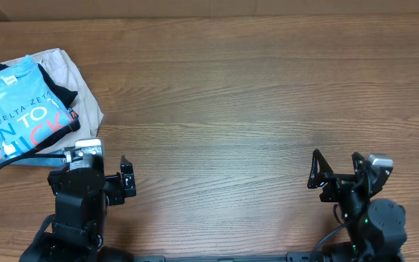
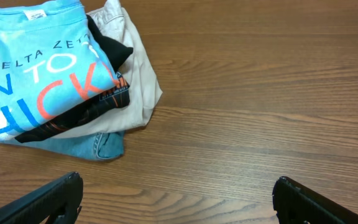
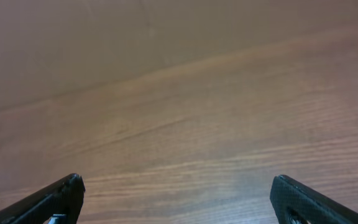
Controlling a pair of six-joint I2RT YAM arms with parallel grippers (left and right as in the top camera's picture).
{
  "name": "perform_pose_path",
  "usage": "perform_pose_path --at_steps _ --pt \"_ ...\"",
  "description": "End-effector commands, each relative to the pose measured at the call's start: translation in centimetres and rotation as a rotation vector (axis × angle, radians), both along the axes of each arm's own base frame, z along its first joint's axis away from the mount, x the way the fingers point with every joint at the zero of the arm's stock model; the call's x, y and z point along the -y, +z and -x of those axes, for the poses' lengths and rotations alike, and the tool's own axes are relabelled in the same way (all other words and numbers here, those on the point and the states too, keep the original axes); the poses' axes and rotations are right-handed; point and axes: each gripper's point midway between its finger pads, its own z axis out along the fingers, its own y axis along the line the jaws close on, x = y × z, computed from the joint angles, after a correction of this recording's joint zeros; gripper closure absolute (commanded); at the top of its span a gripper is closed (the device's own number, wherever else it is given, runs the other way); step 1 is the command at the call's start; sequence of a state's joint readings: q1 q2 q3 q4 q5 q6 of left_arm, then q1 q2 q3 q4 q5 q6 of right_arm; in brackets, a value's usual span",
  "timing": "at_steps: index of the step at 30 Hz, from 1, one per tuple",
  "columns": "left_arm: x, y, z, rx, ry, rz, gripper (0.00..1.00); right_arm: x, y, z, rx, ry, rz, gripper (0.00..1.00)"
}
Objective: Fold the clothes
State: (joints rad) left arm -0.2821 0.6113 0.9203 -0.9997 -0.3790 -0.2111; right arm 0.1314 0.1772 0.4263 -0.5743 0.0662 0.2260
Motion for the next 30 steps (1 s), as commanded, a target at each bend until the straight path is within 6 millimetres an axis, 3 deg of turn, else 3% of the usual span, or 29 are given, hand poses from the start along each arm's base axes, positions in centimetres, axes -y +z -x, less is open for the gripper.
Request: perform_pose_path --at_steps 1,10,14,17,21,30 --pt "-0.1 -0.3 0.0 -0.001 0.013 0.004 0.0 0.0 -0.1 -0.3 0.101 0.011 0.027 0.0" --pt "-0.1 -0.3 0.0 -0.002 0.013 0.004 0.0 -0.2 0.4 -2.0 0.361 0.006 0.013 0.0" --pt "-0.1 -0.3 0.0 -0.002 0.013 0.004 0.0 -0.3 0.4 -2.3 0.451 0.006 0.087 0.0" --pt "-0.1 -0.3 0.0 -0.002 0.013 0.004 0.0 -0.7 -1.0 -2.5 0.4 0.04 0.176 0.0" --pt "-0.1 -0.3 0.0 -0.002 0.013 0.004 0.0 -1.3 -4.3 -2.6 0.27 0.088 0.183 0.0" --pt "-0.1 -0.3 0.0 -0.002 0.013 0.004 0.0 -1.3 -4.3 -2.5 0.267 0.088 0.183 0.0"
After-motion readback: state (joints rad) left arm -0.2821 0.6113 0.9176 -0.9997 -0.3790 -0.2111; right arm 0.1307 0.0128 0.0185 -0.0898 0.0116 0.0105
